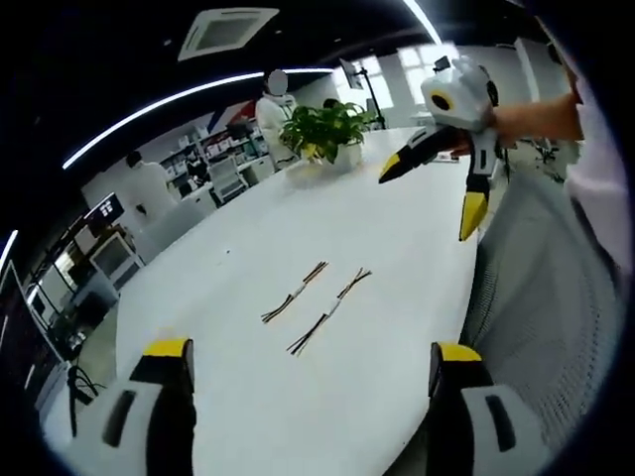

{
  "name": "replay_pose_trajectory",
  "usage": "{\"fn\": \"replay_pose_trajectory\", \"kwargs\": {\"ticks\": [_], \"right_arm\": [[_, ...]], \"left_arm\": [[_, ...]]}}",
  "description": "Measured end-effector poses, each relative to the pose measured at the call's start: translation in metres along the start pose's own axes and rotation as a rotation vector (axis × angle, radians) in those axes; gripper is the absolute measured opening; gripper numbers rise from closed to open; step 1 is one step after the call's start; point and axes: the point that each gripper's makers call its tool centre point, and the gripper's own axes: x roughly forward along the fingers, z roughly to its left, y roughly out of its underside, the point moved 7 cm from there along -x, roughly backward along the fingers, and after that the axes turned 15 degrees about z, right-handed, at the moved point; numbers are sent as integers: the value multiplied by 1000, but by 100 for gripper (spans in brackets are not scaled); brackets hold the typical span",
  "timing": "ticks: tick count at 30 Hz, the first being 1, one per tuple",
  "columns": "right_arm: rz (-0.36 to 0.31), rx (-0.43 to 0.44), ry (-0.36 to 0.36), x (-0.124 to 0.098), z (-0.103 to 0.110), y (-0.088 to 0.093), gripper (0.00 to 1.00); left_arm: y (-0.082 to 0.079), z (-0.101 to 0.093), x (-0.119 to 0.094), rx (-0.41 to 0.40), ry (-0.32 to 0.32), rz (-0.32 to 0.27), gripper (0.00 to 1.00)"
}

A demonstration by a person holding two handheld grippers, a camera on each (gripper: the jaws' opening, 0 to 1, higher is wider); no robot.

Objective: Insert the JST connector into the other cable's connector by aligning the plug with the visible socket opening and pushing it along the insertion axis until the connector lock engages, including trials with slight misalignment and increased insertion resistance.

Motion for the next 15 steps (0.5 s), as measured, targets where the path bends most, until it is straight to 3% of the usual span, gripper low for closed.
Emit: {"fn": "replay_pose_trajectory", "kwargs": {"ticks": [15], "right_arm": [[36, 24, 1, -6, 13, 16, 93]], "left_arm": [[15, -14, -8, -24, 13, 31, 96]]}}
